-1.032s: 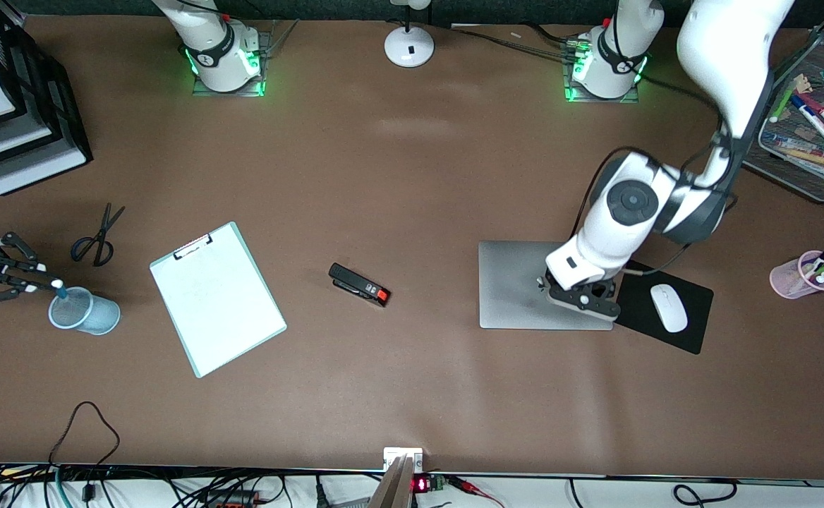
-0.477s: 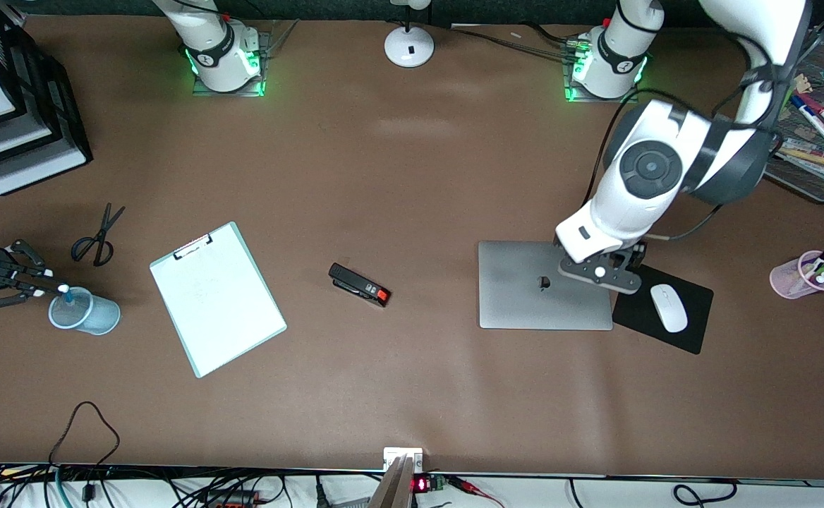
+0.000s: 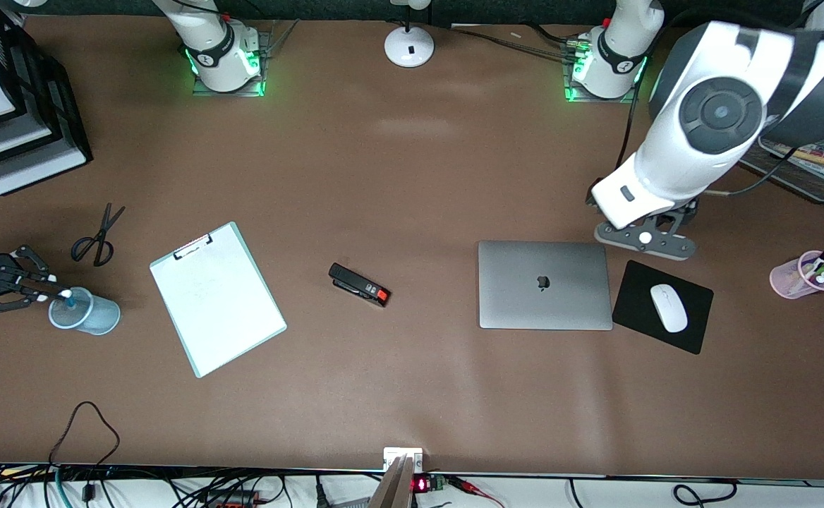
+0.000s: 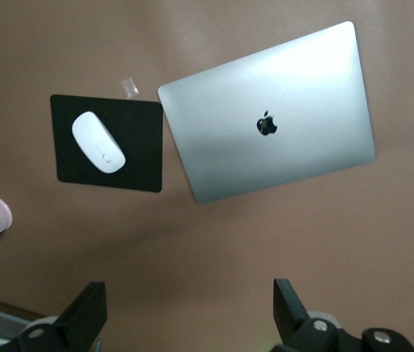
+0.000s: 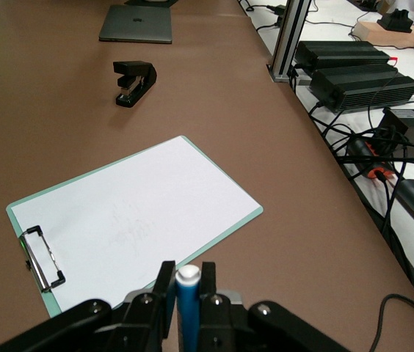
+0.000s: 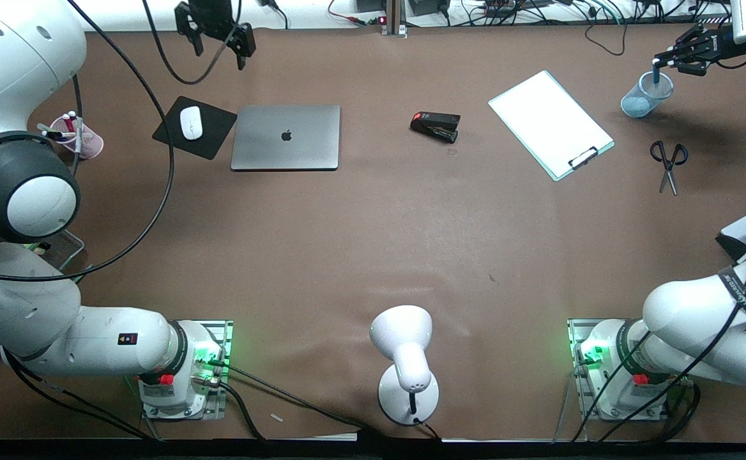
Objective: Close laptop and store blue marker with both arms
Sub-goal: 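Raise the left gripper off the closed laptop and withdraw it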
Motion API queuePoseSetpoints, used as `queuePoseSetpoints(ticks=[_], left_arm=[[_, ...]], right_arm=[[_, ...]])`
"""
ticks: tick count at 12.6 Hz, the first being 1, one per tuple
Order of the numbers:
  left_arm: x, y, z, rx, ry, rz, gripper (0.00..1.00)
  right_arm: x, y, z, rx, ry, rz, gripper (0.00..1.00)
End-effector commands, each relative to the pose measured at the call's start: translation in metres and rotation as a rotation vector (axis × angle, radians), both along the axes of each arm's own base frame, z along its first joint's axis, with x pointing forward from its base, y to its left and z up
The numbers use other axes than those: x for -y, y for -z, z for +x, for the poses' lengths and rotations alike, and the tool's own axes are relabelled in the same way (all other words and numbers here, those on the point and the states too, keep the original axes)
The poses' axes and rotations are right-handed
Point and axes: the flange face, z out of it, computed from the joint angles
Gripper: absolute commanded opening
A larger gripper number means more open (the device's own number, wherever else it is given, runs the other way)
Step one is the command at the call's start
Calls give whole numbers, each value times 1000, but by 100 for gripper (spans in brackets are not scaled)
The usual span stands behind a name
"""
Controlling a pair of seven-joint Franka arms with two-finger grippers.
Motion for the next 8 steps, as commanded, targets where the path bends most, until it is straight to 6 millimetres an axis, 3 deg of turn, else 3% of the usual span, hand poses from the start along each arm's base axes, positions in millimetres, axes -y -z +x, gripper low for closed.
queuePoseSetpoints(ticks=[1,3,5,8], left_arm=[[-11,-25,1,-32,30,-24,100],[-18,-48,-11,-24,39,-47,100],[-57,-56,-9,-36,55,-106,100],[-85,-63,-29,-11,19,-101,100]], right_arm=[[6,1,7,75,-23,-10,0],[7,7,6,79,-29,-10,0],[8,12,5,73,-32,-6,0],[10,18,3,77,-36,-5,0]])
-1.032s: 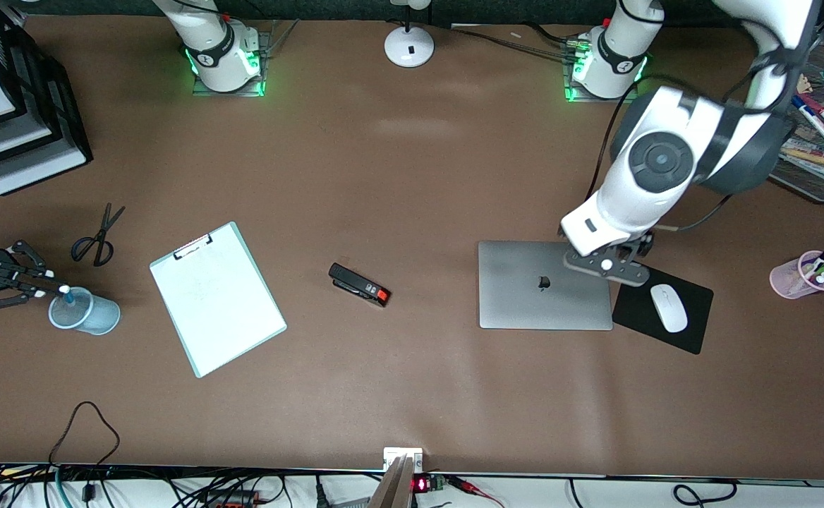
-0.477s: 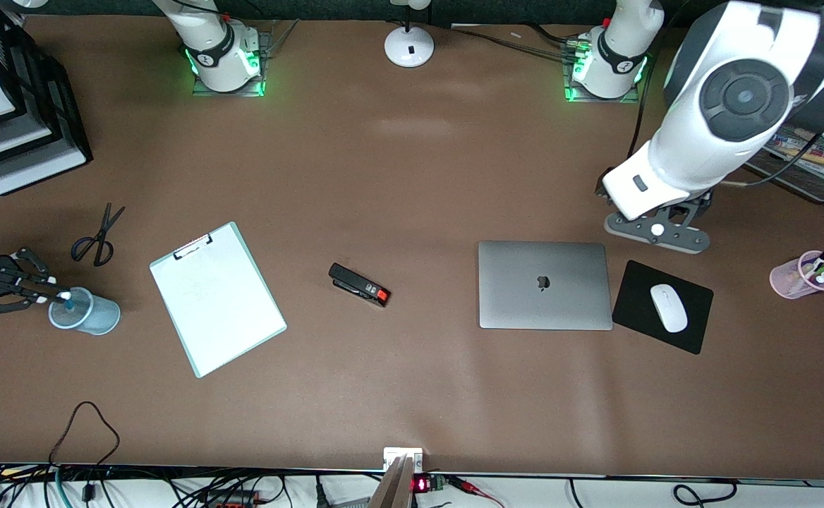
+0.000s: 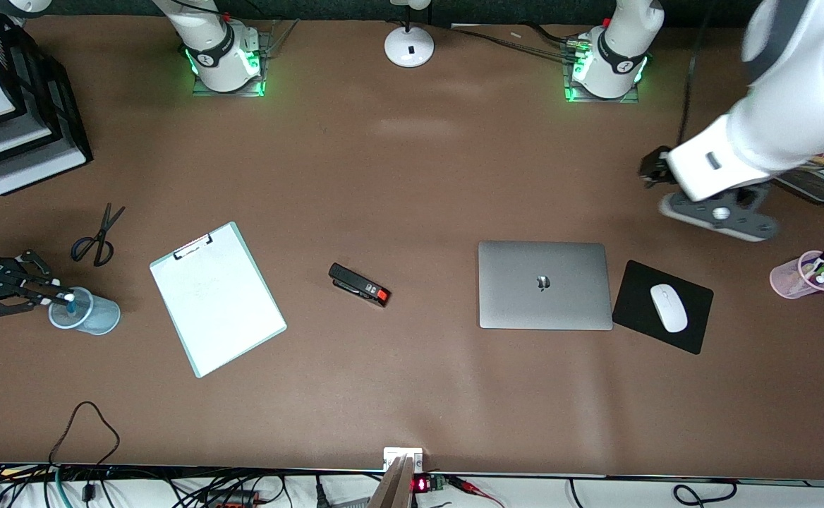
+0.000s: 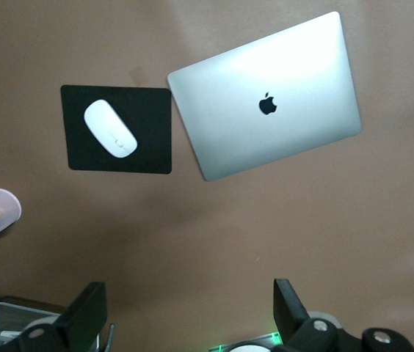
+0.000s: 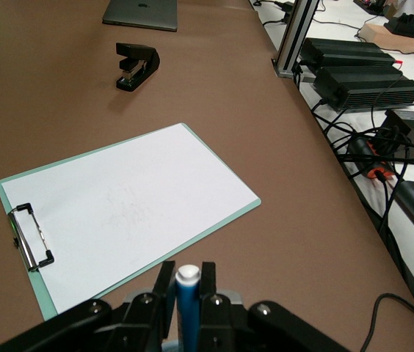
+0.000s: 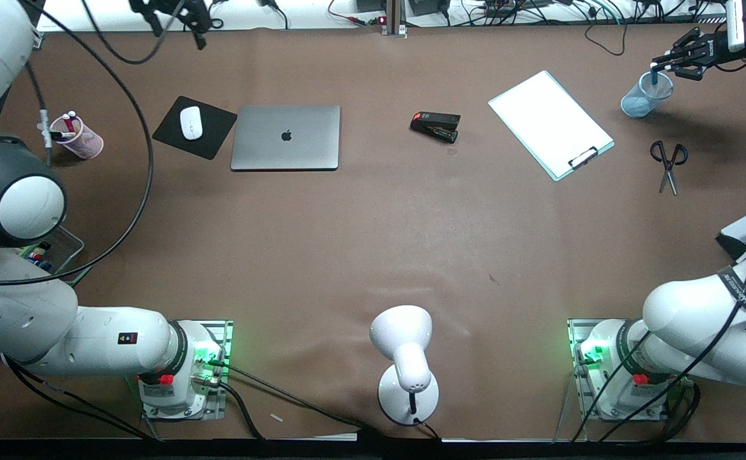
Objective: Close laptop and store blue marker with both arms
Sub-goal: 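Raise the left gripper off the closed laptop and withdraw it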
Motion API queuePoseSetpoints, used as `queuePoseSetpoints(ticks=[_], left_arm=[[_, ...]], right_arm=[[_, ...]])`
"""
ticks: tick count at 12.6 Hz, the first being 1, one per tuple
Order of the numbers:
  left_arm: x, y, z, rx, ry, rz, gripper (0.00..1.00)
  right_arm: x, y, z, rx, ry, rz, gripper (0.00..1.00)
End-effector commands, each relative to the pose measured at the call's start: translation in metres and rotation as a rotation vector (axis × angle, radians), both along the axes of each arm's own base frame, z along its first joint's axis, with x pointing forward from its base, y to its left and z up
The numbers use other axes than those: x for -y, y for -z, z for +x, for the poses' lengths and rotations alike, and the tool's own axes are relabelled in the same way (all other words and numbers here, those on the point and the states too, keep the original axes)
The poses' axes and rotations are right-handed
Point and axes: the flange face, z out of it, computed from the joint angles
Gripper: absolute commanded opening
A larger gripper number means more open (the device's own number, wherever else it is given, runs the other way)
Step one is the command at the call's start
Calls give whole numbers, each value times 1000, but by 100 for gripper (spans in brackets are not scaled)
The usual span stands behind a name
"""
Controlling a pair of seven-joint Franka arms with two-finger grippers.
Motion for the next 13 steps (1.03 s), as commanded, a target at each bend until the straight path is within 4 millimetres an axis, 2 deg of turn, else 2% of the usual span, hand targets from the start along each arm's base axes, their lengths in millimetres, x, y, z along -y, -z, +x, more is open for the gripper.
queuePoseSetpoints(ticks=[1,3,5,6,7,8,9,13], left_arm=[[-24,-3,-28,25,-25,-8,100],[-44,-3,-36,54,-84,-44,100],[-68,0,-36,116,-166,-77,100],[-74,1,-38,118,-235,-97,100],[-83,-5,-40,142,-282,-108,100],[-84,-6,-45,172,-283,-112,100],[-84,2,-48,182,-280,-113,100],[-84,3,-51,184,-266,-99,100]], right_arm=[[6,1,4,43,-13,8,0],[7,2,3,55,-23,5,0],[9,4,5,151,-73,-29,0],[11,5,5,155,-72,-29,0],[11,5,5,157,-74,-30,0],[11,3,5,158,-73,-29,0],[11,3,5,156,-71,-29,0],[8,9,3,125,-59,-11,0]])
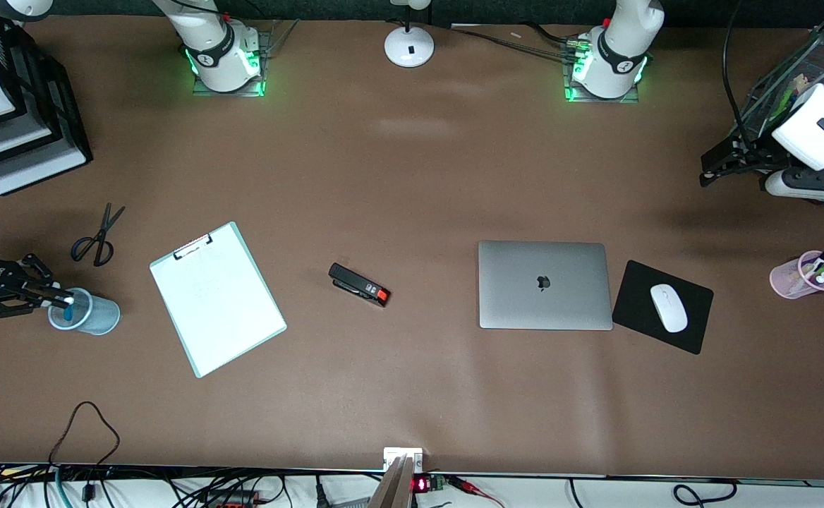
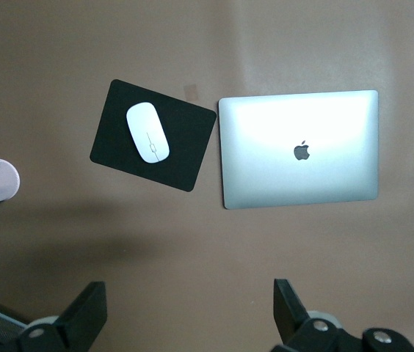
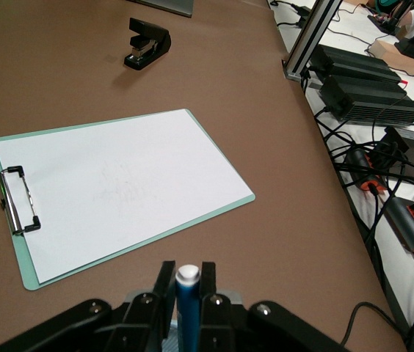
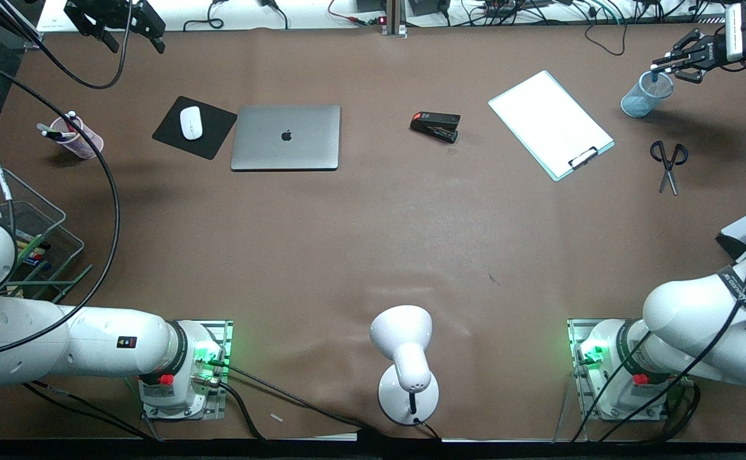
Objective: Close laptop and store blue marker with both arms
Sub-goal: 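Lower the blue marker into the pale blue cup and open the right gripper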
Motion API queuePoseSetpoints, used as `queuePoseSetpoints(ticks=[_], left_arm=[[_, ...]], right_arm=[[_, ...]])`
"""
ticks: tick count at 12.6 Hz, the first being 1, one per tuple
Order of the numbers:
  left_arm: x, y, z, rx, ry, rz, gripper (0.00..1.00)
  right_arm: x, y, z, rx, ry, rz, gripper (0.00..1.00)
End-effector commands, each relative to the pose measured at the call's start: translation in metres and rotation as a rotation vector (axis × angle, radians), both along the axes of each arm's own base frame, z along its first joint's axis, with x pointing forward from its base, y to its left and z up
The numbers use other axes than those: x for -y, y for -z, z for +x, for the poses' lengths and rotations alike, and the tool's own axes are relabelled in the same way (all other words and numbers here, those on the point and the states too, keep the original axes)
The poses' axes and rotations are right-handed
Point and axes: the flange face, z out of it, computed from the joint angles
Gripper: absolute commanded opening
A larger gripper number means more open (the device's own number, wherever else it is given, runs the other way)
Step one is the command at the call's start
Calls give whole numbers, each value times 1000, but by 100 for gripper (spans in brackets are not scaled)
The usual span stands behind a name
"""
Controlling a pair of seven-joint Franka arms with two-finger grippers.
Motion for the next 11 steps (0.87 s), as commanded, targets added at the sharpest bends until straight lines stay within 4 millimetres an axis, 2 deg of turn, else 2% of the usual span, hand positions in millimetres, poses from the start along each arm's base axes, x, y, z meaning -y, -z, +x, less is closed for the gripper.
queuePoseSetpoints(ticks=[1,5,11], left_arm=[[3,-2,-10,-7,7,25,100],[5,0,-7,-15,28,40,100],[4,3,-6,-22,30,40,100]], right_arm=[[2,2,2,7,11,31,0],[-2,-2,-1,-28,-7,50,0],[1,4,-4,-45,-18,27,0]])
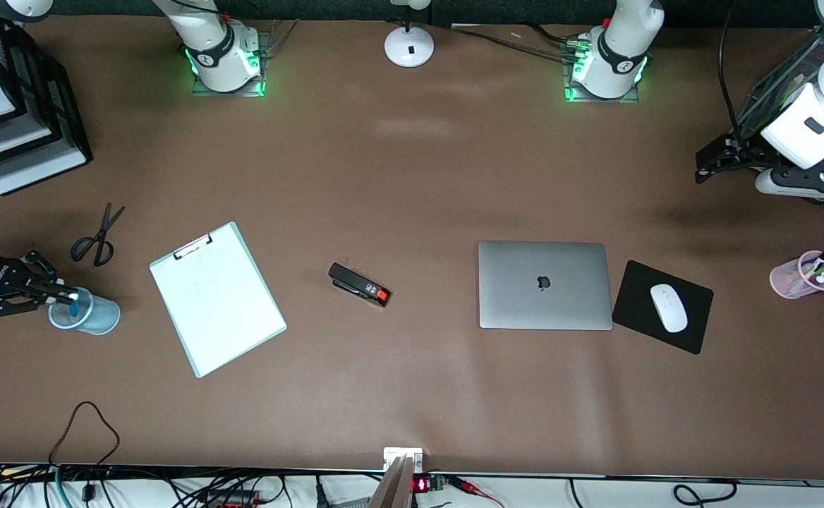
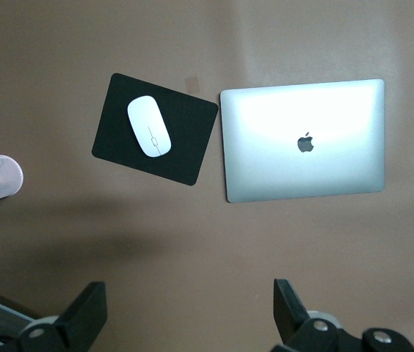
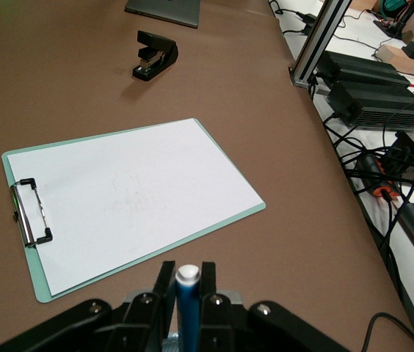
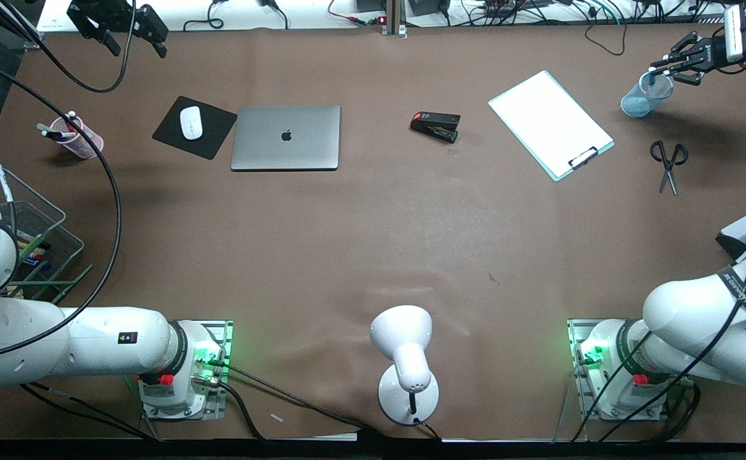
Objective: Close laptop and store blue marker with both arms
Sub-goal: 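Lower the blue marker into the pale blue cup and open the right gripper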
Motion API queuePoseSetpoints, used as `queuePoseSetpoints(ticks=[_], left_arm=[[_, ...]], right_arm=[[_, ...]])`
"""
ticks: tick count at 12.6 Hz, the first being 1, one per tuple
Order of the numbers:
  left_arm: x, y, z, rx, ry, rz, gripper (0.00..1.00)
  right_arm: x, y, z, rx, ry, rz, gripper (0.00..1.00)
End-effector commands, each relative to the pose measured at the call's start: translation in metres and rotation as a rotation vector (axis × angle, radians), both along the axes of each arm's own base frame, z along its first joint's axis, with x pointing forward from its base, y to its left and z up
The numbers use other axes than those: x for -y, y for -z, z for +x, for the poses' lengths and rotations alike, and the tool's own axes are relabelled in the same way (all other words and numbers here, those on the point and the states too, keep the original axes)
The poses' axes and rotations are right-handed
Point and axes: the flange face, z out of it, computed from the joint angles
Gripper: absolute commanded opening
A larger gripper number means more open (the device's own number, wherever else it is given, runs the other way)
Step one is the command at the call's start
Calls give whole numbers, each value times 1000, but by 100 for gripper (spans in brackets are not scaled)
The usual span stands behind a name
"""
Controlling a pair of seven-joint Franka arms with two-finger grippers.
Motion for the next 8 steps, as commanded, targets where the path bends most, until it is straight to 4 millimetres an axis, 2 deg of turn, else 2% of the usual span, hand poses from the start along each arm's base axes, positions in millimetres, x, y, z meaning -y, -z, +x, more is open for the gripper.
queuePoseSetpoints(ticks=[1,5,8], left_arm=[[-2,0,-4,-7,16,19,100],[-2,-1,-4,-7,15,19,100],[-2,1,-3,-10,16,19,100]], right_arm=[[4,2,-1,-18,-5,3,0],[5,6,-1,-21,0,4,0],[10,18,-4,-32,10,10,0]])
